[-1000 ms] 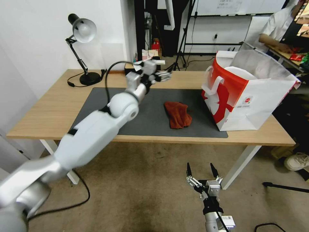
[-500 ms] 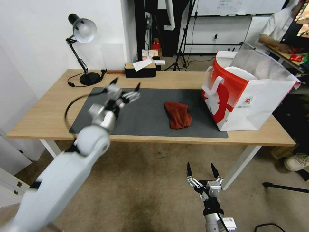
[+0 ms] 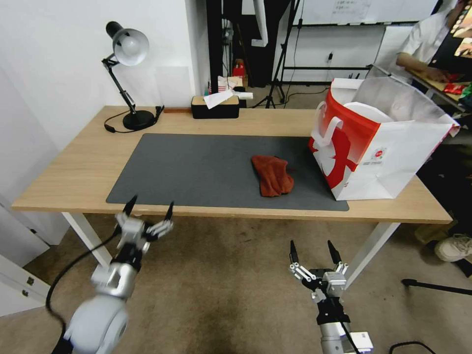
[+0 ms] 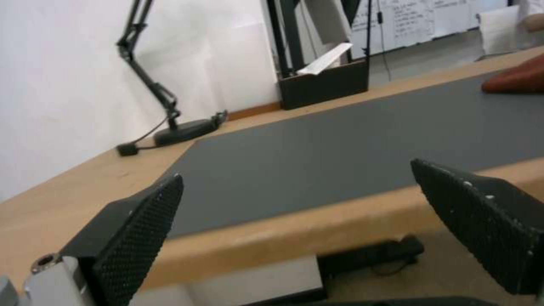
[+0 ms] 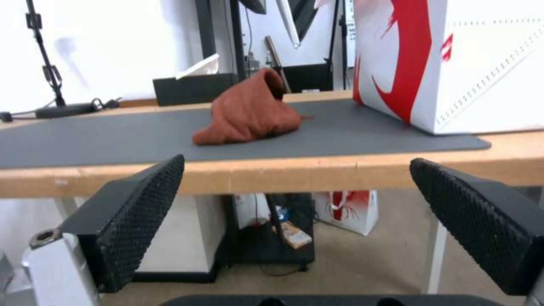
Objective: Sweep shrimp from table into container with towel, then put container into takeout bag.
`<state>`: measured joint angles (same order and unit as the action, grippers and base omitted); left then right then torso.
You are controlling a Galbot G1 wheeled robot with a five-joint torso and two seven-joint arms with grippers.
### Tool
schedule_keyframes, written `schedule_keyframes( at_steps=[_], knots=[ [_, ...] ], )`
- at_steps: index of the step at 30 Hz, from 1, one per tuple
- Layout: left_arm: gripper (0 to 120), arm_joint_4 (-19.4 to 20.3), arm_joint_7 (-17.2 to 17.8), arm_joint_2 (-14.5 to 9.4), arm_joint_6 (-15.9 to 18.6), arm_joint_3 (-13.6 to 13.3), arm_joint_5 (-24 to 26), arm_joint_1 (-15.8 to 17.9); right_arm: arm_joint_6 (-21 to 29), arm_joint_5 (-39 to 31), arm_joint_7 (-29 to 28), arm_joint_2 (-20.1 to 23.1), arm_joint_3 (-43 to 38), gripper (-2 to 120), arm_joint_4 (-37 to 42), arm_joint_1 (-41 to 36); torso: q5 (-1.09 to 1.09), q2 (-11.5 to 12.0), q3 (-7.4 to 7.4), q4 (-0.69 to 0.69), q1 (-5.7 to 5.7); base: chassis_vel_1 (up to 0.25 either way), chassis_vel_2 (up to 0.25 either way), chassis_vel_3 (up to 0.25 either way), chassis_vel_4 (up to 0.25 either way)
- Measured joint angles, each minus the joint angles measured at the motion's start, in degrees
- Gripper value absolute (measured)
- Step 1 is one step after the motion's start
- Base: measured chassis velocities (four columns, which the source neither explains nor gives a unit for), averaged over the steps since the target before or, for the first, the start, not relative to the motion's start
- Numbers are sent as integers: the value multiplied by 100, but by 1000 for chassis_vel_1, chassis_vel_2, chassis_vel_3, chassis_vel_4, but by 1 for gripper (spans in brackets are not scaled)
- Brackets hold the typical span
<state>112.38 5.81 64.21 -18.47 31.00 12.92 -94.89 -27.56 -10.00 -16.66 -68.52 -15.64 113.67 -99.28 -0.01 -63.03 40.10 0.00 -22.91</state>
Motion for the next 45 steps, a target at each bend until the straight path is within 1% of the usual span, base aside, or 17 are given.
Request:
schedule_keyframes(
  at_steps=[1,2,3,4,5,10,13,20,45],
  knots=[
    [100,-88,4,23,-237,42,3,-173,88,-139,91,82,-34,100,83,-6,3,0,0,0,0,0,0,0,0],
    [100,-116,-16,40,-330,76,37,-220,121,-202,141,127,-50,100,103,-6,2,0,0,-1,0,0,0,0,0],
    [100,-116,-16,40,-330,76,37,-220,121,-202,141,127,-50,100,103,-6,2,0,0,-1,0,0,0,0,0],
    [100,-168,-125,80,-488,162,157,-263,137,-319,290,215,-106,100,109,15,0,0,0,0,0,0,0,0,0],
    [100,-186,-211,101,-534,195,203,-261,138,-384,370,257,-137,100,110,29,1,0,0,0,0,0,0,0,0],
    [100,-208,-366,176,-554,174,249,-232,139,-567,533,345,-175,100,113,46,1,0,0,1,-1,0,0,0,0],
    [100,-270,-443,264,-528,70,293,-212,151,-640,576,381,-188,100,120,56,1,1,0,1,-1,0,0,0,0],
    [100,-360,-548,314,-539,44,314,-200,241,-686,620,447,-227,100,157,47,2,1,0,0,-1,0,0,0,0],
    [100,-372,-564,320,-565,58,361,-196,243,-724,637,453,-236,100,168,39,1,1,1,0,-1,0,0,0,0]
  ],
)
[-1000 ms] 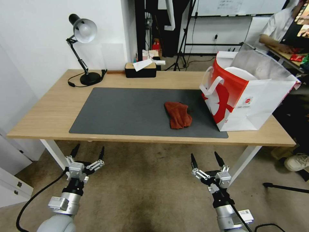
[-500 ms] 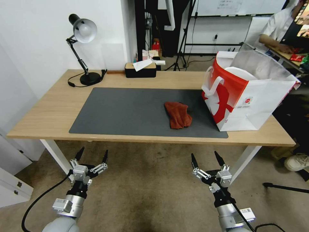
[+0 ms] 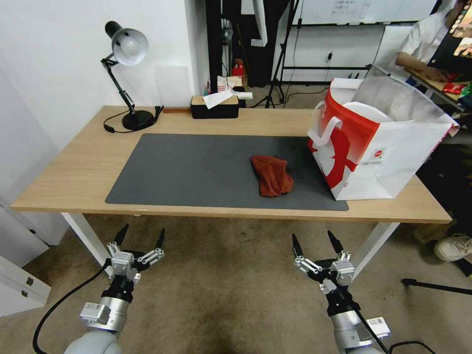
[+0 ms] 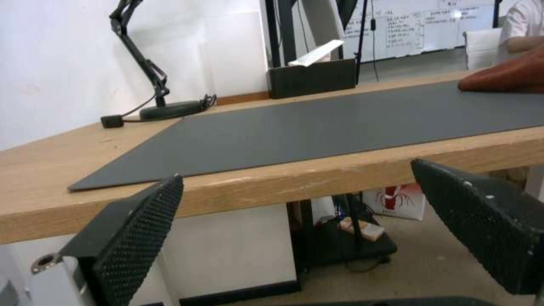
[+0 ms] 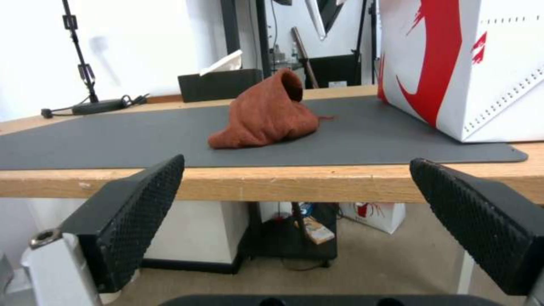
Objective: Sweep shrimp from table into container with towel, then put container into takeout bag.
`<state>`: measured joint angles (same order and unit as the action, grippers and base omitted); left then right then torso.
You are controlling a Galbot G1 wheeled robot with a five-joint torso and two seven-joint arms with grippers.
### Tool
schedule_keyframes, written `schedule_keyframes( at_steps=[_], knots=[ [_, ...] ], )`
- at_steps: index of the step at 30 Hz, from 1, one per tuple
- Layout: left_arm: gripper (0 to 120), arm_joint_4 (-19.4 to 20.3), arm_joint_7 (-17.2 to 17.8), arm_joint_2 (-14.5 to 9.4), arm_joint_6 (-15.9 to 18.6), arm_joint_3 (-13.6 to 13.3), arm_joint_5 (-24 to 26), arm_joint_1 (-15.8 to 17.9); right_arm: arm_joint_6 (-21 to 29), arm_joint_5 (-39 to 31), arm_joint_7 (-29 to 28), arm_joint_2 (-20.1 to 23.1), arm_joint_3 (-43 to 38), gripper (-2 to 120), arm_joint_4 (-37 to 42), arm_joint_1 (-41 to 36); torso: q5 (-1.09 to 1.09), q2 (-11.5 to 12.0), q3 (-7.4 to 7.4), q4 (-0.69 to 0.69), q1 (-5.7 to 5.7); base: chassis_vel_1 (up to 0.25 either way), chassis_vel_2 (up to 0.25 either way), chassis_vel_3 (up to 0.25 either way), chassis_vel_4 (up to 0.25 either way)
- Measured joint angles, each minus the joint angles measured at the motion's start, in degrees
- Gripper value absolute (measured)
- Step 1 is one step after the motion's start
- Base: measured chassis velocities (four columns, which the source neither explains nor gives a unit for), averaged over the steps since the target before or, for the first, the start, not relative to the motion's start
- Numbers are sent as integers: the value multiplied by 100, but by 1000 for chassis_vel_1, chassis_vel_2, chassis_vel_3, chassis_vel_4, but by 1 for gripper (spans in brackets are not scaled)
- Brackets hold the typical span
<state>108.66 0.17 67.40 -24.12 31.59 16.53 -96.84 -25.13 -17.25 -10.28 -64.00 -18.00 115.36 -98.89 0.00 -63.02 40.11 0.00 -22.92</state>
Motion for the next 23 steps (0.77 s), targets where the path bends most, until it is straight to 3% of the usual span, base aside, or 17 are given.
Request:
schedule_keyframes(
  at_steps=[23],
  knots=[
    [100,0,5,-3,5,-6,0,1,-5,8,-7,-2,1,100,0,0,0,0,0,0,0,0,0,0,0]
  ],
)
